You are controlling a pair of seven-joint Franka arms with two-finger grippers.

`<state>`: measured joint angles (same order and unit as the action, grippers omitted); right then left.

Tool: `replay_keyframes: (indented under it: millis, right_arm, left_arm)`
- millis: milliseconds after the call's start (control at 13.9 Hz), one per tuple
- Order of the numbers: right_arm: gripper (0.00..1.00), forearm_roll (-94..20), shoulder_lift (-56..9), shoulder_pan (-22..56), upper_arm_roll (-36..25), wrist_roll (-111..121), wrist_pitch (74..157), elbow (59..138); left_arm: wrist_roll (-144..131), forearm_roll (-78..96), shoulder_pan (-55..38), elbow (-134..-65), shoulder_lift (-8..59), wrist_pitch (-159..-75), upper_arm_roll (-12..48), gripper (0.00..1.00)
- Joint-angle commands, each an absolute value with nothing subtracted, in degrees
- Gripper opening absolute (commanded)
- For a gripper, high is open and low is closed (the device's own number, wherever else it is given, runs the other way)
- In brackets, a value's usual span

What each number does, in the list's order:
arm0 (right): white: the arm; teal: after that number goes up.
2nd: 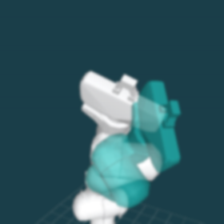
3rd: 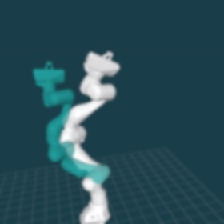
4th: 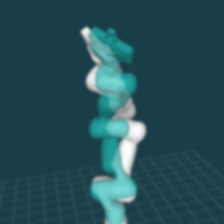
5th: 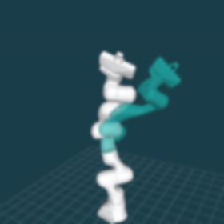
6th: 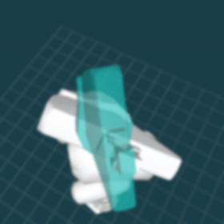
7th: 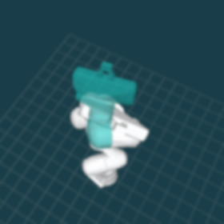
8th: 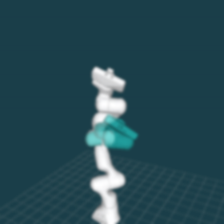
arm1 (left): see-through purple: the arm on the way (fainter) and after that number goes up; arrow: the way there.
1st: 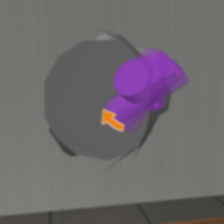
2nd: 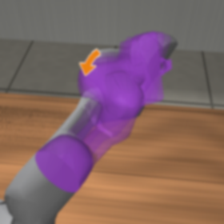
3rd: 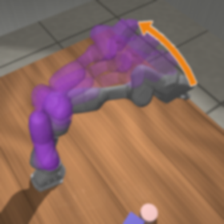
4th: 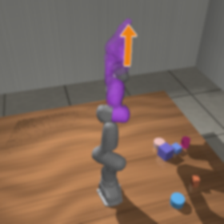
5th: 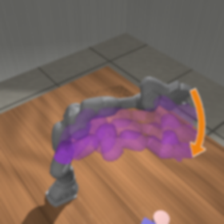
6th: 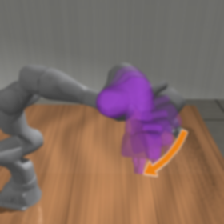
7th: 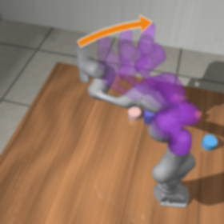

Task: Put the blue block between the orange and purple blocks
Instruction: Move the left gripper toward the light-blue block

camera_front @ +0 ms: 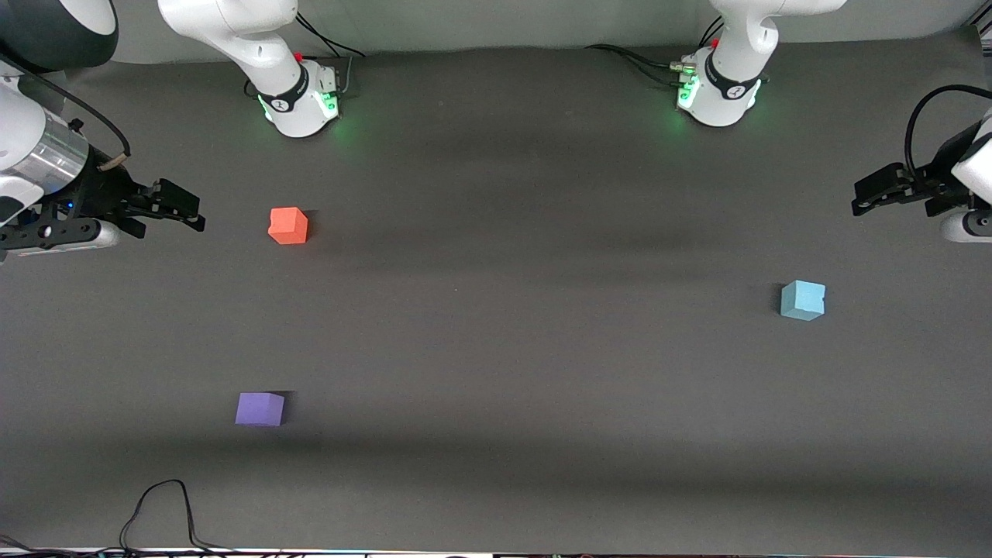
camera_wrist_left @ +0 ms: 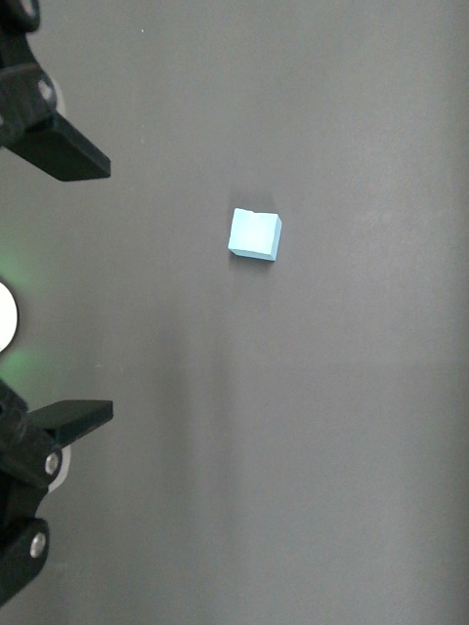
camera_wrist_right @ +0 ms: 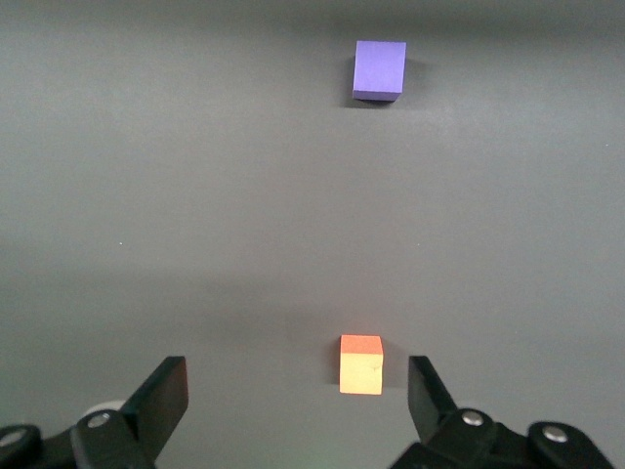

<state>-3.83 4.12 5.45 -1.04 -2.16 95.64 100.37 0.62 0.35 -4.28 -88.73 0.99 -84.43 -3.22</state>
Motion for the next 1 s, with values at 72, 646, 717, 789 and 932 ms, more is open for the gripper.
replay_keyframes:
  millis: [72, 646, 717, 789, 932]
  right_arm:
    - [1.00, -2.99, 4.22, 5.71, -1.14, -3.25, 94.75, 99.40]
    - [1.00, -2.99, 4.22, 5.71, -1.14, -3.25, 94.66, 99.67]
    - [1.00, -2.99, 4.31, 5.71, -1.14, -3.34, 94.57, 99.67]
    - [1.00, -3.08, 4.31, 5.71, -1.14, -3.34, 94.14, 99.67]
    - [1.00, -2.99, 4.31, 5.71, -1.14, -3.34, 94.13, 99.58]
  left_arm:
    - [0.88, 0.97, -4.92, -89.56, 0.09, -84.29, -3.69, 1.00]
    - [10.26, -0.43, -1.68, -92.36, -1.66, -83.76, -4.66, 1.00]
    - [13.33, -1.57, -0.54, -94.46, -2.97, -84.63, -4.66, 1.00]
    - [15.88, -2.28, 0.95, -96.83, -4.47, -85.94, -4.66, 1.00]
    - [19.06, -2.46, 3.33, -102.10, -7.72, -88.93, -4.66, 1.00]
